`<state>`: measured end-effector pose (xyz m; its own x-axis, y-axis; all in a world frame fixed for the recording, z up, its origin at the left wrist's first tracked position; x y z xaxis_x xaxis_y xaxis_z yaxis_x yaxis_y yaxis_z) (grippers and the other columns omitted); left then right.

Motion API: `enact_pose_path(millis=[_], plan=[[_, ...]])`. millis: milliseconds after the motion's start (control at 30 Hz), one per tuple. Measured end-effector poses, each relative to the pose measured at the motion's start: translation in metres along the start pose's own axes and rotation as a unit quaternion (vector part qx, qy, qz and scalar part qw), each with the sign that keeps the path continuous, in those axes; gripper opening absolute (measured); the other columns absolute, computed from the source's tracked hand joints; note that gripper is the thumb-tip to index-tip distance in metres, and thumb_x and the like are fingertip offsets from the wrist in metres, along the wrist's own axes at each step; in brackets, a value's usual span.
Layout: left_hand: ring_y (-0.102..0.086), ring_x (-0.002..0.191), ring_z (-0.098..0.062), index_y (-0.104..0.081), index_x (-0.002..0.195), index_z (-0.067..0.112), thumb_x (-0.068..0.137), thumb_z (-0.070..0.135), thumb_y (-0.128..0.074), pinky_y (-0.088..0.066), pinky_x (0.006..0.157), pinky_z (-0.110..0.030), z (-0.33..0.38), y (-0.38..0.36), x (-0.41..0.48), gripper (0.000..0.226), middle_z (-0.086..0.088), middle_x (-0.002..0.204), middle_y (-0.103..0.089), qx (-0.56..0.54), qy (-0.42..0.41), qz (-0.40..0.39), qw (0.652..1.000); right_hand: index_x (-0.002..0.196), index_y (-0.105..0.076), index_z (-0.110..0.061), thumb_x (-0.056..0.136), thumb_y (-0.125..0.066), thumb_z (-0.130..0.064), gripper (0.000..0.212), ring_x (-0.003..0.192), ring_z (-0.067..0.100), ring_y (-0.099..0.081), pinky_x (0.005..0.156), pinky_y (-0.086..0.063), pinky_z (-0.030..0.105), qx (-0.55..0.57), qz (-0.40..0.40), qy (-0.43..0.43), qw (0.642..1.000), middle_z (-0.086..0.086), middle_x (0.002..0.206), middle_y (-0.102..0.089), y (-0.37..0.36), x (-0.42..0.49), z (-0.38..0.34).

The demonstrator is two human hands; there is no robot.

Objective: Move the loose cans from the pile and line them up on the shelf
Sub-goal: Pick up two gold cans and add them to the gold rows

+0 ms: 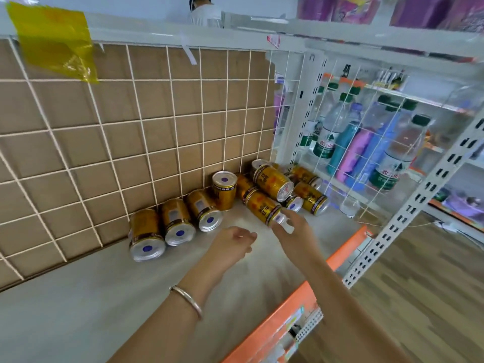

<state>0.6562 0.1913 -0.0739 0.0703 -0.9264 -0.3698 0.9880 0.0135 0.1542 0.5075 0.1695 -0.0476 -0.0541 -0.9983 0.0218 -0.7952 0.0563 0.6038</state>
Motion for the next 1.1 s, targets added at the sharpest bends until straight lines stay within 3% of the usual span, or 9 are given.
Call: enact_pose_path(millis=[67,267,367,500,567,667,800,933,1100], plan=[[-0.063,0.088,-0.018,-0.058,0.109,0.008,0.09,0.026,-0.06,-0.049,0.077,-0.025,0.012,-0.009,0.017,0.026,-0.008,0.099,-0.063,-0.053,0.031,0.005,0.998,0.134,-0.049,-0.016,0.091,-0.059,-0.027,0.046,0.108,0.02,-0.053,0.081,-0.042,0.028,0.009,0.018,-0.005,1.0,0.008,0.129,-0.055,0.01,0.026,0.001],[-0.063,0.093,-0.027,-0.056,0.102,0.01,0.087,0.035,-0.061,-0.052,0.094,-0.042,0.03,-0.036,0.077,0.029,-0.008,0.094,-0.061,-0.084,0.063,0.082,0.991,0.127,-0.052,-0.016,0.086,-0.061,-0.033,0.046,0.099,0.019,-0.054,0.083,-0.044,0.031,-0.024,0.007,0.034,0.999,0.002,0.112,-0.059,0.029,0.096,0.0],[-0.06,0.106,-0.034,-0.056,0.098,0.014,0.081,0.037,-0.067,-0.048,0.097,-0.045,0.037,-0.054,0.098,0.031,-0.011,0.101,-0.06,-0.102,0.073,0.099,0.987,0.136,-0.044,-0.024,0.08,-0.061,-0.049,0.063,0.109,0.023,-0.056,0.094,-0.048,0.041,-0.04,-0.047,0.02,0.998,0.001,0.122,-0.058,0.031,0.126,-0.004],[-0.063,0.091,-0.029,-0.059,0.08,0.012,0.079,0.035,-0.071,-0.051,0.088,-0.038,0.032,-0.069,0.112,0.026,-0.007,0.085,-0.065,-0.12,0.091,0.174,0.973,0.142,-0.03,-0.03,0.056,-0.056,-0.071,0.099,0.123,0.026,-0.049,0.102,-0.042,0.049,-0.083,-0.143,0.051,0.985,0.001,0.133,-0.051,0.024,0.15,-0.013],[-0.062,0.086,-0.026,-0.064,0.088,0.01,0.08,0.039,-0.069,-0.05,0.08,-0.034,0.029,-0.071,0.111,0.031,-0.007,0.089,-0.067,-0.098,0.084,0.201,0.971,0.145,-0.018,-0.03,0.049,-0.059,-0.074,0.114,0.126,0.03,-0.046,0.103,-0.041,0.051,-0.133,-0.194,0.058,0.97,0.003,0.14,-0.045,0.018,0.158,-0.01],[-0.064,0.089,-0.024,-0.064,0.102,0.008,0.079,0.043,-0.069,-0.05,0.079,-0.033,0.029,-0.071,0.111,0.043,-0.008,0.099,-0.069,-0.101,0.081,0.197,0.972,0.146,-0.013,-0.028,0.059,-0.071,-0.066,0.111,0.128,0.031,-0.043,0.106,-0.039,0.049,-0.205,-0.191,0.073,0.957,0.006,0.142,-0.041,0.012,0.164,0.001],[-0.065,0.092,-0.023,-0.059,0.115,0.01,0.073,0.041,-0.075,-0.051,0.078,-0.031,0.027,-0.071,0.111,0.054,-0.007,0.103,-0.068,-0.126,0.102,0.194,0.967,0.142,-0.021,-0.029,0.067,-0.08,-0.043,0.096,0.116,0.024,-0.049,0.1,-0.045,0.041,-0.099,-0.176,0.076,0.976,0.003,0.133,-0.045,0.017,0.168,0.012],[-0.063,0.092,-0.023,-0.059,0.103,0.014,0.076,0.033,-0.074,-0.048,0.082,-0.03,0.021,-0.075,0.101,0.036,-0.005,0.097,-0.065,-0.1,0.08,0.227,0.965,0.127,-0.034,-0.033,0.069,-0.081,-0.024,0.075,0.105,0.018,-0.053,0.087,-0.048,0.03,0.071,-0.168,0.091,0.979,-0.001,0.12,-0.048,0.036,0.167,0.023],[-0.063,0.093,-0.018,-0.059,0.114,0.017,0.07,0.053,-0.072,-0.049,0.081,-0.025,0.031,-0.081,0.102,0.059,-0.004,0.103,-0.066,0.031,0.134,0.157,0.978,0.123,-0.043,-0.031,0.069,-0.083,-0.023,0.067,0.104,0.01,-0.056,0.081,-0.05,0.021,0.199,-0.145,0.1,0.964,-0.011,0.112,-0.053,0.044,0.166,0.029]])
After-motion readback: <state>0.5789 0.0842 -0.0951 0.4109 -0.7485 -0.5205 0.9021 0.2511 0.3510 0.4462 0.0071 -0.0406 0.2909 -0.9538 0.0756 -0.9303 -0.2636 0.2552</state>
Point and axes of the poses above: each hand's wrist, its own x-axis towards the middle knuckle, its own y-axis out of the back of the hand, z = x × y, the point moved 2 cm from there along x, towards the middle knuckle
